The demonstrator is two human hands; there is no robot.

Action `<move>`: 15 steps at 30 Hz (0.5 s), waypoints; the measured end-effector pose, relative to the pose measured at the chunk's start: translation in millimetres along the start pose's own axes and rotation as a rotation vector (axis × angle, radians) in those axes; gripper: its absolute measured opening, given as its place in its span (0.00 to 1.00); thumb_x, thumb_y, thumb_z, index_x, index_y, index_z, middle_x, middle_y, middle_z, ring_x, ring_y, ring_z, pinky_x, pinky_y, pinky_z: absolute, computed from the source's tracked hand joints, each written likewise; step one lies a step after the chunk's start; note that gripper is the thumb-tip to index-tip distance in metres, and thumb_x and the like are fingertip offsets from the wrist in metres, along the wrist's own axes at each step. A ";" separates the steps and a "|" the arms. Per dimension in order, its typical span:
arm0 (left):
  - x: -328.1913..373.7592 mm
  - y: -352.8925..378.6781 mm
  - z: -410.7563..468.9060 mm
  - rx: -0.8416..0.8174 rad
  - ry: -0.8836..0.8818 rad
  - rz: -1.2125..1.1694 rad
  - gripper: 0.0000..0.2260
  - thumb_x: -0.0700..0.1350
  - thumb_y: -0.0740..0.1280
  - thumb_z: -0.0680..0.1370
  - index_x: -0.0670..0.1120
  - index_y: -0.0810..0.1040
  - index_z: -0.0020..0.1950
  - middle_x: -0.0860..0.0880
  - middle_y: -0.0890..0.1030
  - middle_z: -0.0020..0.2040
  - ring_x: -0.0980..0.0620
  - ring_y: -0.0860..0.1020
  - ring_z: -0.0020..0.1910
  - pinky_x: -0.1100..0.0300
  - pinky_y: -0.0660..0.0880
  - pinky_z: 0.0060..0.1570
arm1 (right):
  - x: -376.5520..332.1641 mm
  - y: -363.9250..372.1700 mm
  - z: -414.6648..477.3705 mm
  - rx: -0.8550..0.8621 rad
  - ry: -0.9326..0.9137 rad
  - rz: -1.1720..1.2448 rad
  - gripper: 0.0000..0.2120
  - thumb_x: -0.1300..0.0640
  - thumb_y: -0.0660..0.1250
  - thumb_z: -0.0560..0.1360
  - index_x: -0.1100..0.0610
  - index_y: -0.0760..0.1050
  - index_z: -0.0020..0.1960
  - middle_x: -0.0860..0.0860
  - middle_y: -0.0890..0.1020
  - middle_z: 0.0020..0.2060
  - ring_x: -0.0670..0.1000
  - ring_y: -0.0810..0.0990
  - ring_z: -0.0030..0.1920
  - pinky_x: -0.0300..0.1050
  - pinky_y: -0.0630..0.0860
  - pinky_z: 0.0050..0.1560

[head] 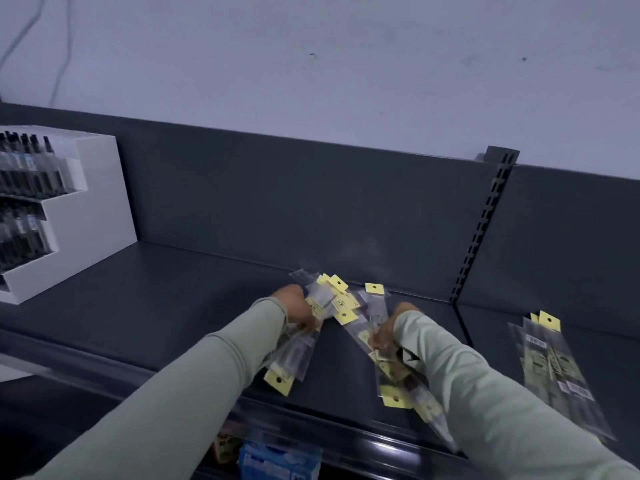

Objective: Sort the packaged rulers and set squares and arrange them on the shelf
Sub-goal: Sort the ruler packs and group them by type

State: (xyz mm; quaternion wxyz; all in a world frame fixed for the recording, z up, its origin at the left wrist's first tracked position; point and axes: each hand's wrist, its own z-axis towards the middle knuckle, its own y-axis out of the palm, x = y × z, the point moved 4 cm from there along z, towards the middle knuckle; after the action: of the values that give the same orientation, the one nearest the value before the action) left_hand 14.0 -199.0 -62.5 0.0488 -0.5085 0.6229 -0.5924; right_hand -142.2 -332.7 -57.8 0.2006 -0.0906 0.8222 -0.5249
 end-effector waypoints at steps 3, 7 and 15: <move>10.9 12.2 -2.1 0.011 0.026 -0.038 0.23 0.46 0.74 0.72 0.41 0.74 0.64 0.44 0.78 0.61 0.44 0.77 0.59 0.56 0.73 0.54 | -3.4 5.1 3.2 -0.033 -0.008 -0.003 0.27 0.48 0.75 0.68 0.59 0.73 0.61 0.52 0.77 0.59 0.51 0.77 0.60 0.42 0.73 0.57; 16.5 21.6 -3.9 0.014 0.010 -0.222 0.30 0.42 0.75 0.70 0.39 0.70 0.69 0.43 0.77 0.62 0.45 0.76 0.60 0.57 0.73 0.53 | -8.5 11.8 0.0 -0.071 -0.068 0.077 0.23 0.51 0.75 0.69 0.58 0.74 0.59 0.53 0.78 0.60 0.53 0.78 0.60 0.44 0.74 0.60; 18.1 41.3 -13.8 0.040 -0.066 -0.600 0.22 0.38 0.77 0.69 0.39 0.77 0.61 0.43 0.81 0.57 0.43 0.79 0.56 0.48 0.77 0.58 | -19.4 11.1 -20.0 0.043 -0.284 0.126 0.20 0.54 0.63 0.78 0.60 0.69 0.68 0.56 0.75 0.64 0.53 0.76 0.60 0.34 0.74 0.54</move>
State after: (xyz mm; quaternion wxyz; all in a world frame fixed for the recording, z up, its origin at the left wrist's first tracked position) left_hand -27.6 -211.1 -81.2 -0.0982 -0.6879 0.4312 -0.5756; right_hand -132.5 -304.4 -55.9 0.3495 -0.1076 0.7781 -0.5106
